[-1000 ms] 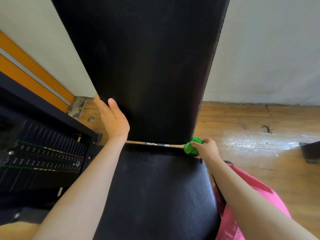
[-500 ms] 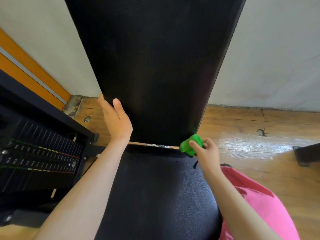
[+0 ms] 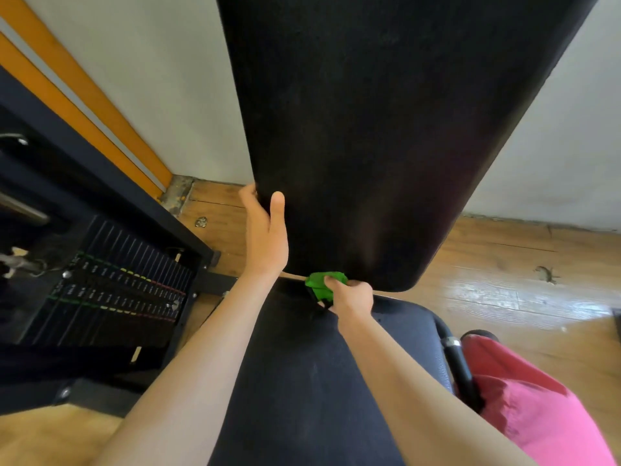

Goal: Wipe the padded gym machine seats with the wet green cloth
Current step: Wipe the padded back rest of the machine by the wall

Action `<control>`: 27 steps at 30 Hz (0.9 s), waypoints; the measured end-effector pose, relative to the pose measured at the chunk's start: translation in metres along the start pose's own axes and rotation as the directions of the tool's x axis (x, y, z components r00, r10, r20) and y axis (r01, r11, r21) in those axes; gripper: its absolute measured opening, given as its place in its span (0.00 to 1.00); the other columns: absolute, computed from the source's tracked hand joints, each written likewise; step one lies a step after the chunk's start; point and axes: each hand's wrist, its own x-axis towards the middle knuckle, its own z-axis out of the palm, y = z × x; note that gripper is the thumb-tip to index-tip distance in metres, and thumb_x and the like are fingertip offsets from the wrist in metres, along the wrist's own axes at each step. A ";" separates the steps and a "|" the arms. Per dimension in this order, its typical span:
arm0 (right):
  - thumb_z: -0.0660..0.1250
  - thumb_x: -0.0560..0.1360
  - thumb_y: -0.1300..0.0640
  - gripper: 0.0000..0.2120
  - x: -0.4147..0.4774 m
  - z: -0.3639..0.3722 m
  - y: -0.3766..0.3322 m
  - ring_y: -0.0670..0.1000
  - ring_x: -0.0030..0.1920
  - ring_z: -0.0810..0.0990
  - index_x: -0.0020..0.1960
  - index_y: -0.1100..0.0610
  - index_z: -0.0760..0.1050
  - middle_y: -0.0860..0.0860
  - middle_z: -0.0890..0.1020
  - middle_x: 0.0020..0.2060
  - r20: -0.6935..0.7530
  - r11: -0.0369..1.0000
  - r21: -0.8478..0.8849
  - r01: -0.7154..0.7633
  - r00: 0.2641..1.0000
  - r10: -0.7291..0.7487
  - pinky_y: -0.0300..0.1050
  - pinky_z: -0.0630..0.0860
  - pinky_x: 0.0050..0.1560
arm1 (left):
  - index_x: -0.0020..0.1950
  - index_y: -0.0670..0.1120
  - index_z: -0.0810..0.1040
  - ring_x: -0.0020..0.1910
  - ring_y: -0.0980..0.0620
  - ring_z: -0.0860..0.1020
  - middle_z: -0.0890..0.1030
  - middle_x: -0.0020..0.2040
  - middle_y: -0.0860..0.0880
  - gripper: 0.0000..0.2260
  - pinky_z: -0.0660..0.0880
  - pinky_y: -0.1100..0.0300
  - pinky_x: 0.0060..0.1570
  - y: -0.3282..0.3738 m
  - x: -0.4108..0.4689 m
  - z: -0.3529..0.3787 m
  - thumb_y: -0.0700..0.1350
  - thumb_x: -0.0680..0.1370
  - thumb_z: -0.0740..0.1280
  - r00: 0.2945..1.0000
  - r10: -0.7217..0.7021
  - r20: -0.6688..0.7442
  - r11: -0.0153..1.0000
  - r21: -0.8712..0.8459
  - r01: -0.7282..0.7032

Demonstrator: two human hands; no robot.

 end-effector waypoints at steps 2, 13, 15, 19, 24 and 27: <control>0.74 0.72 0.57 0.13 -0.009 0.022 -0.006 0.57 0.45 0.81 0.50 0.62 0.75 0.56 0.80 0.44 0.032 0.999 0.046 -0.023 0.999 0.022 0.56 0.81 0.51 | 0.66 0.45 0.60 0.55 0.64 0.73 0.72 0.61 0.49 0.27 0.70 0.72 0.54 -0.002 0.003 -0.007 0.62 0.77 0.56 0.998 -0.026 0.057 0.998 -0.050 0.028; 0.73 0.74 0.56 0.11 -0.010 -0.013 0.002 0.54 0.48 0.81 0.52 0.61 0.77 0.54 0.81 0.45 -0.050 0.998 0.042 0.040 0.998 -0.038 0.47 0.78 0.50 | 0.61 0.48 0.63 0.50 0.69 0.74 0.73 0.53 0.58 0.16 0.70 0.69 0.53 -0.005 0.002 -0.011 0.55 0.79 0.61 0.994 -0.090 0.057 0.989 -0.115 0.096; 0.73 0.74 0.57 0.12 -0.007 -0.033 0.001 0.55 0.48 0.81 0.53 0.62 0.77 0.56 0.82 0.46 -0.101 0.998 0.010 0.057 0.993 -0.055 0.46 0.77 0.47 | 0.61 0.48 0.62 0.49 0.72 0.74 0.73 0.52 0.59 0.13 0.69 0.70 0.53 -0.003 0.003 -0.010 0.51 0.82 0.60 0.993 -0.100 0.065 0.988 -0.109 0.106; 0.72 0.75 0.58 0.10 -0.011 -0.074 -0.010 0.53 0.45 0.80 0.51 0.63 0.76 0.56 0.81 0.44 -0.182 0.992 -0.090 0.087 0.978 -0.102 0.42 0.74 0.41 | 0.63 0.49 0.62 0.50 0.72 0.74 0.73 0.54 0.60 0.13 0.68 0.73 0.51 0.003 -0.002 -0.011 0.52 0.82 0.59 0.988 -0.135 0.071 0.986 -0.089 0.141; 0.71 0.75 0.58 0.11 -0.019 -0.106 -0.025 0.55 0.46 0.80 0.52 0.63 0.76 0.56 0.81 0.44 -0.250 0.980 -0.107 0.170 0.949 -0.192 0.44 0.73 0.44 | 0.69 0.49 0.64 0.59 0.58 0.74 0.73 0.61 0.54 0.19 0.68 0.68 0.55 0.016 -0.016 -0.011 0.54 0.80 0.61 0.985 -0.169 0.017 0.984 -0.053 0.170; 0.71 0.75 0.57 0.08 -0.029 -0.119 -0.038 0.55 0.47 0.81 0.50 0.59 0.76 0.56 0.82 0.45 -0.269 0.968 -0.087 0.236 0.930 -0.251 0.48 0.76 0.47 | 0.74 0.48 0.60 0.68 0.54 0.69 0.70 0.69 0.52 0.28 0.68 0.62 0.64 0.020 -0.028 -0.011 0.51 0.78 0.67 0.986 -0.165 0.027 0.986 0.014 0.164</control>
